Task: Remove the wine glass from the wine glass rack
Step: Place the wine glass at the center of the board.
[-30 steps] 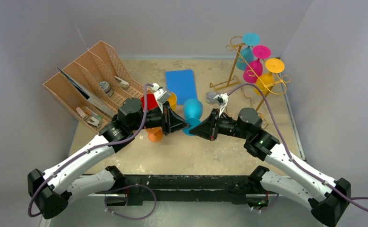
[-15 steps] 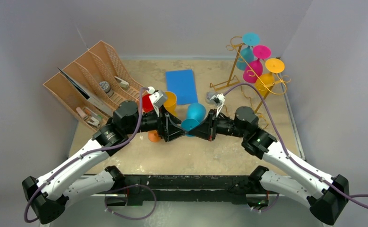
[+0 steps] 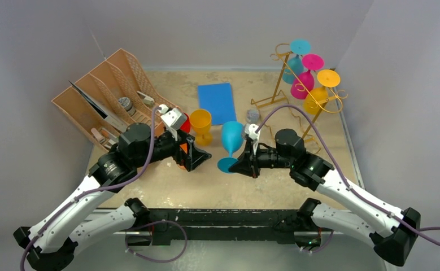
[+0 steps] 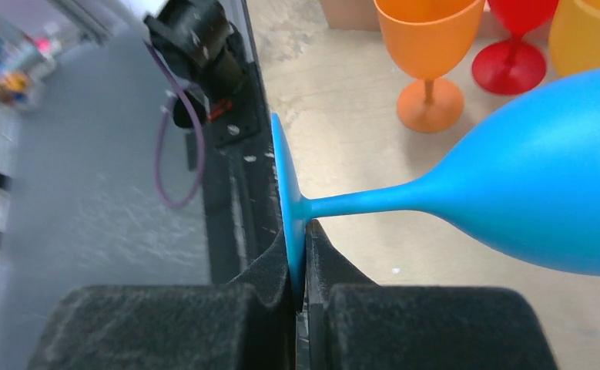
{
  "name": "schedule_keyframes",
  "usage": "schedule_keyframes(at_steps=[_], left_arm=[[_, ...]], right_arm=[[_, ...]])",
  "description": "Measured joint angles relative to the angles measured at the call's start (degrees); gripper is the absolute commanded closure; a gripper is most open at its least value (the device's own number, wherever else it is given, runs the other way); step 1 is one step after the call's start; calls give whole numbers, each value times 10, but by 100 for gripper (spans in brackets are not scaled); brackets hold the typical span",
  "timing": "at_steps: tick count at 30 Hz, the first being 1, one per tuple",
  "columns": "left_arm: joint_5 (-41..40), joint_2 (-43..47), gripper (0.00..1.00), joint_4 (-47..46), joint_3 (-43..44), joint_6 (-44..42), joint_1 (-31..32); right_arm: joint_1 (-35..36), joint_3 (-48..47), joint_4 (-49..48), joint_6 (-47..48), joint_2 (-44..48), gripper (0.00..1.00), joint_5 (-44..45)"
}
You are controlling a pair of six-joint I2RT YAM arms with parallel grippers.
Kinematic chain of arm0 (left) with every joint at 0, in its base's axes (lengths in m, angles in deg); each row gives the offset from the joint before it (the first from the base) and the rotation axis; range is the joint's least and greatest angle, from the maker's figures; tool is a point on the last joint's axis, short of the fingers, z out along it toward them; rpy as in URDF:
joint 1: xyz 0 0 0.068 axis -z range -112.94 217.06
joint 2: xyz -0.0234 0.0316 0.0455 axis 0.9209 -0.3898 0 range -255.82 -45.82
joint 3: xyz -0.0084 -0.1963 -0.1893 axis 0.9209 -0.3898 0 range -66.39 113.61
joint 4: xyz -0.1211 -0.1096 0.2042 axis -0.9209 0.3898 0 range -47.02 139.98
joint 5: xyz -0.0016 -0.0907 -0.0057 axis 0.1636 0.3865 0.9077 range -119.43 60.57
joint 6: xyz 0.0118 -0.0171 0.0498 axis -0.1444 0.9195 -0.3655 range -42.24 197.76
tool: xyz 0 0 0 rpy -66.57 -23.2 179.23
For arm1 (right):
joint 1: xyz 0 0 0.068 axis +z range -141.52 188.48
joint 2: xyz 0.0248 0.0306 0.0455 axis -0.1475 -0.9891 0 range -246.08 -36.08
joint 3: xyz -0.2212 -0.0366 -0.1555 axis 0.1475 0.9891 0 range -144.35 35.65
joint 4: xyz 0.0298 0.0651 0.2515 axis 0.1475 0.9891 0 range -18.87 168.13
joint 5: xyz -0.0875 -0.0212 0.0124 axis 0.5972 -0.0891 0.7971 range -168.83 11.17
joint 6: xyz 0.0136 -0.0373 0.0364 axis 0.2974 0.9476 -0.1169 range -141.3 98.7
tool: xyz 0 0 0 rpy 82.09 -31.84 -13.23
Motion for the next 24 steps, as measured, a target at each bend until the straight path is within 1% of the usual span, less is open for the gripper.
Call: schedule_keyframes(at_steps=[8, 11, 14, 18, 20, 24], left_arm=[[-23, -28, 4, 34, 16, -18, 0], [-23, -42, 4, 45, 23, -23, 0], [-23, -56, 4, 54, 38, -31, 0], [-30, -62, 0, 68, 62, -50, 0], [-37, -68, 0, 74, 79, -61, 0], [-28, -105, 5, 91, 131, -94, -3]], right_arm=[[16, 3, 29, 262, 8, 100, -4], [17, 22, 31, 376, 11, 100, -4], [18, 39, 62, 485, 12, 100, -4], [18, 61, 75, 581, 26, 100, -14], [19, 73, 74, 608, 35, 100, -22], [19, 93, 65, 639, 46, 100, -43]])
